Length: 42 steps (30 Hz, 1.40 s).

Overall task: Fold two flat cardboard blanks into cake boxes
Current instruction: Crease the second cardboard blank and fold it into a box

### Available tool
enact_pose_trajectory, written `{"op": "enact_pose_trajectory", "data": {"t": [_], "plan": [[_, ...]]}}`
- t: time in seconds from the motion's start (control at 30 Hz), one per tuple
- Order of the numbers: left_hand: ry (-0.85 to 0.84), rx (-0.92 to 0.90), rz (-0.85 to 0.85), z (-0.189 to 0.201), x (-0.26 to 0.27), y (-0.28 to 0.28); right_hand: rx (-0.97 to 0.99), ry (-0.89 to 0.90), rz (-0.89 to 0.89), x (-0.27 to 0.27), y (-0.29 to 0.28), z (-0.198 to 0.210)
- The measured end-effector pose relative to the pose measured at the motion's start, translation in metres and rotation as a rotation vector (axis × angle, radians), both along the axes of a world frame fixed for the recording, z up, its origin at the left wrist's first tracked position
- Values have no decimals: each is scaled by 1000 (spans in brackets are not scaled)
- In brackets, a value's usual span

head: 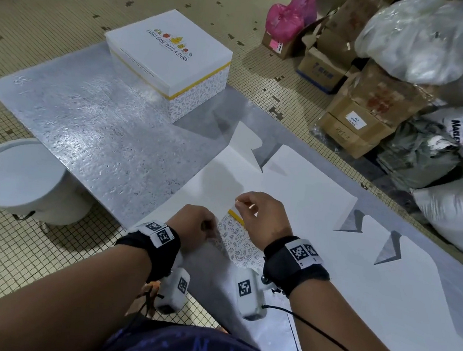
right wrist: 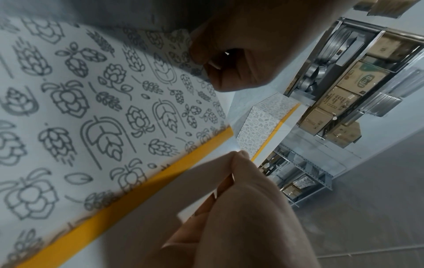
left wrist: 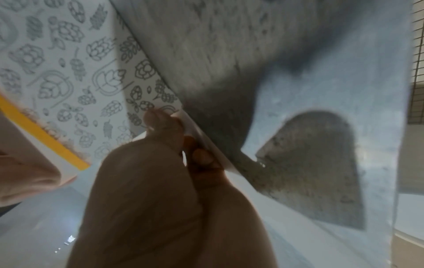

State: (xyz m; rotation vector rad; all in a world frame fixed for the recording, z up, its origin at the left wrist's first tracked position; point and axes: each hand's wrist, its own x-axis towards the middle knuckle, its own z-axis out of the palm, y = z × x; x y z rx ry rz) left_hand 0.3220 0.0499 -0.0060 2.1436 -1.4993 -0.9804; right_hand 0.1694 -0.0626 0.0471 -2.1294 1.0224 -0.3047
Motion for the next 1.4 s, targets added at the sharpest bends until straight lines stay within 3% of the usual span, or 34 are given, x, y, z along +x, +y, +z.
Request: {"op": "enact_pose_trajectory", "data": {"t": [0.3,0.6,0.67,0.8,0.87,0.97,1.1,1.2,1.4], "plan": [[-13,18,-176,-1,13,0,45,35,-92,-18,9,9],[-11,7,-133,-3,17,-4,50,109,-221,-57,26,17],[81,42,-112,1,21,-7,56,181,-235,-71,30,23],[515,157,152,7,27,-18,238,177,-411,-102,42,42],[627,242,217,13,29,-24,309,215,-449,-115,51,49],[541,321,88,17,34,-29,401,294,-444,-128,66,45],[249,328,-255,21,36,-30,479,368,-426,-133,90,24],[81,288,-417,22,29,-26,517,376,-490,-135,110,-3],[-102,258,-493,9,22,-21,425,374,-576,-135,127,-37]]}}
